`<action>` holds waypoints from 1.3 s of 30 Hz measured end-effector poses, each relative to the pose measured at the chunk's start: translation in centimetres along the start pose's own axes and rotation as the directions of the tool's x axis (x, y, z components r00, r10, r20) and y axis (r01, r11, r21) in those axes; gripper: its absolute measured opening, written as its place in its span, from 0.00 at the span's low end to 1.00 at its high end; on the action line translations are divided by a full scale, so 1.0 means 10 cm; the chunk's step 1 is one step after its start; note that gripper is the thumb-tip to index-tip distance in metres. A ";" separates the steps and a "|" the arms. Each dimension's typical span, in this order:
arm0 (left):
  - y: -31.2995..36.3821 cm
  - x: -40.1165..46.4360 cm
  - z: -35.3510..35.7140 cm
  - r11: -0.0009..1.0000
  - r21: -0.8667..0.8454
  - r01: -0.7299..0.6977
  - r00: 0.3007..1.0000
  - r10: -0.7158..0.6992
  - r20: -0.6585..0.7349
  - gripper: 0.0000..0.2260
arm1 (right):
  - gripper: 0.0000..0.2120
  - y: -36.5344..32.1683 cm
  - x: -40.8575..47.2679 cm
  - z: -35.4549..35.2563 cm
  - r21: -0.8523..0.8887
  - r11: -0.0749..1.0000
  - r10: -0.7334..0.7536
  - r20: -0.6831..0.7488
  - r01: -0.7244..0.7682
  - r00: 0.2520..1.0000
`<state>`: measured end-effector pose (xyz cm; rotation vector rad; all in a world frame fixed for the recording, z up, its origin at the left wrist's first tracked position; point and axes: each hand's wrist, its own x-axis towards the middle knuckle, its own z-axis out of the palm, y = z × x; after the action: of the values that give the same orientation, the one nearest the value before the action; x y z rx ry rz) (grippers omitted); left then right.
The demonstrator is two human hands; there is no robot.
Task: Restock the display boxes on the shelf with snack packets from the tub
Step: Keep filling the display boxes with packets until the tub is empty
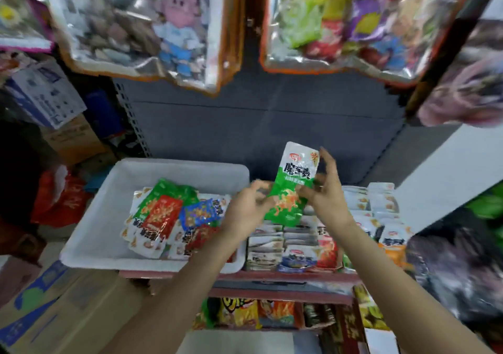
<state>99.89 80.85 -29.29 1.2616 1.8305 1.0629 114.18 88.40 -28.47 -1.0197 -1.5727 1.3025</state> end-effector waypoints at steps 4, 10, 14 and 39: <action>0.31 0.11 0.60 0.978 0.156 -0.141 0.985 0.155 -0.082 0.13 | 0.38 0.03 -0.03 -0.73 -0.018 1.000 -0.025 -0.131 0.022 0.991; 0.58 0.22 1.43 0.809 0.459 -0.367 0.930 0.306 0.204 0.15 | 0.33 0.24 0.02 -1.52 -0.215 0.976 -0.088 -0.237 0.036 0.968; 0.61 0.35 1.74 0.710 0.631 -0.313 0.932 0.102 0.347 0.20 | 0.29 0.31 0.04 -1.76 -0.301 0.945 -0.206 -0.252 0.126 0.946; 0.53 0.33 1.82 0.829 0.489 -0.270 0.942 0.123 0.312 0.12 | 0.08 0.60 0.38 -1.91 -0.508 0.860 0.021 0.126 0.047 0.992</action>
<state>116.61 89.54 -32.95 1.8534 1.8649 0.4485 131.40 98.72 -31.82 -1.2580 -2.0868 0.9678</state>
